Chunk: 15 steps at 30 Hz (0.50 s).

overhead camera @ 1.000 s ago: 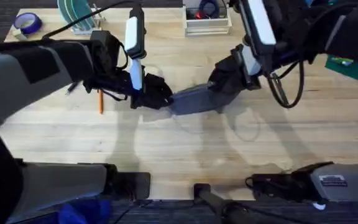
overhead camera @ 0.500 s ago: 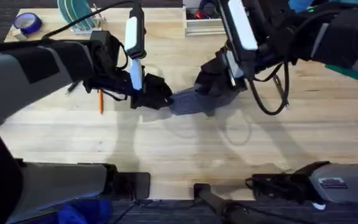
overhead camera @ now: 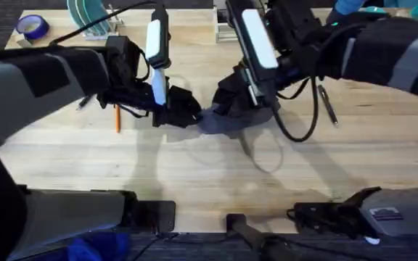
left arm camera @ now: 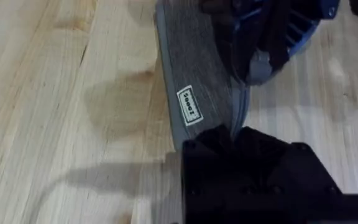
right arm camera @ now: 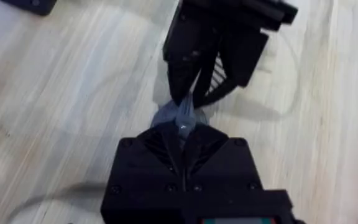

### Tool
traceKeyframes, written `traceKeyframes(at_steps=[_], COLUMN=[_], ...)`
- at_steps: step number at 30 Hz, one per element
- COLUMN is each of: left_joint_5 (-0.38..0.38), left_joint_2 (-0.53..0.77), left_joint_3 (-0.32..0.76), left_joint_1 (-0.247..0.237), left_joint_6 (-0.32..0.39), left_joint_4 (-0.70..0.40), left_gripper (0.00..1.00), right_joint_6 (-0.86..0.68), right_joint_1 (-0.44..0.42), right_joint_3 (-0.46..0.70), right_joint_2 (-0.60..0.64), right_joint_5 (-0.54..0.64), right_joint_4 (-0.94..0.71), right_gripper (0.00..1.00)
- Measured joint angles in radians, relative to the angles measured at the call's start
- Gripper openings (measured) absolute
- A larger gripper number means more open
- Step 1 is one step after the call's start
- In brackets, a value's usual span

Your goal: Unzip the bag, pick up the pens from the table one at a time and place them inside, then zip the bag closed.

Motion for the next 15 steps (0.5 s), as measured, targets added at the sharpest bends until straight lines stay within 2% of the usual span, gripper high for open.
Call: traceKeyframes(at_steps=[6, 15], left_joint_5=[0.000, 0.000], left_joint_2=[0.000, 0.000], left_joint_3=[0.000, 0.000], left_joint_1=[0.000, 0.000], left_joint_6=[0.000, 0.000], left_joint_4=[0.000, -0.001], left_gripper=[0.042, 0.042], right_joint_6=[0.029, 0.048], right_joint_1=[0.038, 0.043], right_joint_3=[0.000, 0.000], right_joint_2=[0.019, 0.023], right_joint_5=[0.001, 0.001], right_joint_4=[0.048, 0.053], right_gripper=[0.031, 0.031])
